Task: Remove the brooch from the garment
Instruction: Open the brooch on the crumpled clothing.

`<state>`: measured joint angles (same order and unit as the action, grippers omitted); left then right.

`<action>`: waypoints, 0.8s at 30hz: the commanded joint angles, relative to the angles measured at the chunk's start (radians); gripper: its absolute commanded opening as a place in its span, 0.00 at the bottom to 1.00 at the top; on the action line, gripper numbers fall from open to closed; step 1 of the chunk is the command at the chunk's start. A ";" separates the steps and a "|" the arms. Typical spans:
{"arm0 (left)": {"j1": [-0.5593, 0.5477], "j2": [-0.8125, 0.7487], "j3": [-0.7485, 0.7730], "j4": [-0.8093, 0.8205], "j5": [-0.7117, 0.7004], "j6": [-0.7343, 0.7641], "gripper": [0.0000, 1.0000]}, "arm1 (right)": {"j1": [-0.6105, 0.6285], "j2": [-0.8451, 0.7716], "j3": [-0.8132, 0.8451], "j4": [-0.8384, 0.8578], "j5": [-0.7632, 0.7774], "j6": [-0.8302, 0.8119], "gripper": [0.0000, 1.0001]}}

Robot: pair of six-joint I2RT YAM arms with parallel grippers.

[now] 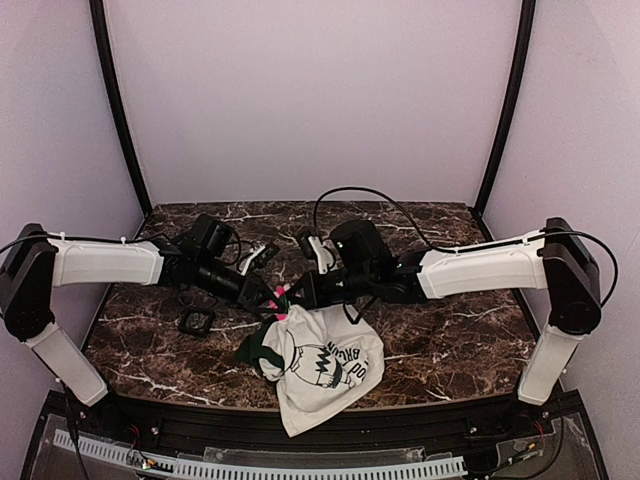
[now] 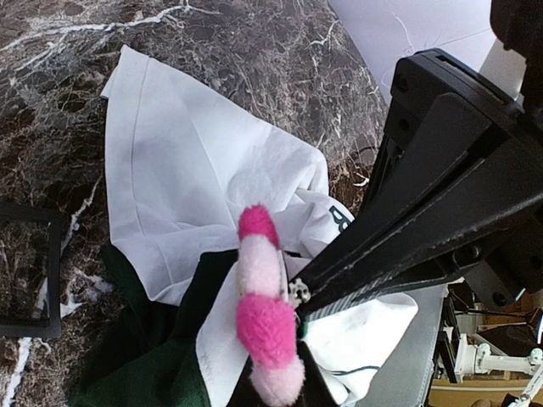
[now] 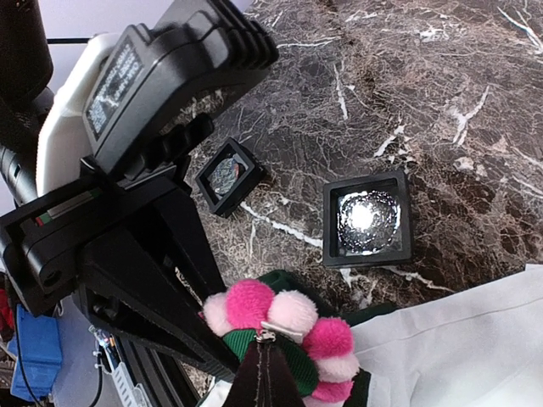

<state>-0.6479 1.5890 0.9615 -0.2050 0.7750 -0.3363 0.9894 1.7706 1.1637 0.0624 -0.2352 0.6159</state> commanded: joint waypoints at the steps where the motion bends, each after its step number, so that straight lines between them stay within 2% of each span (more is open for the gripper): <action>1: -0.007 -0.019 -0.014 0.081 0.081 -0.028 0.14 | 0.011 -0.003 -0.024 0.043 0.048 0.014 0.00; 7: -0.007 -0.022 -0.018 0.099 0.087 -0.039 0.28 | 0.023 -0.007 -0.019 0.028 0.079 0.008 0.00; 24: -0.006 0.018 -0.017 0.088 0.031 -0.076 0.36 | 0.042 -0.045 -0.025 0.020 0.107 0.020 0.00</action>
<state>-0.6479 1.5906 0.9520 -0.1379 0.8276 -0.4023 1.0153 1.7611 1.1564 0.0738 -0.1413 0.6247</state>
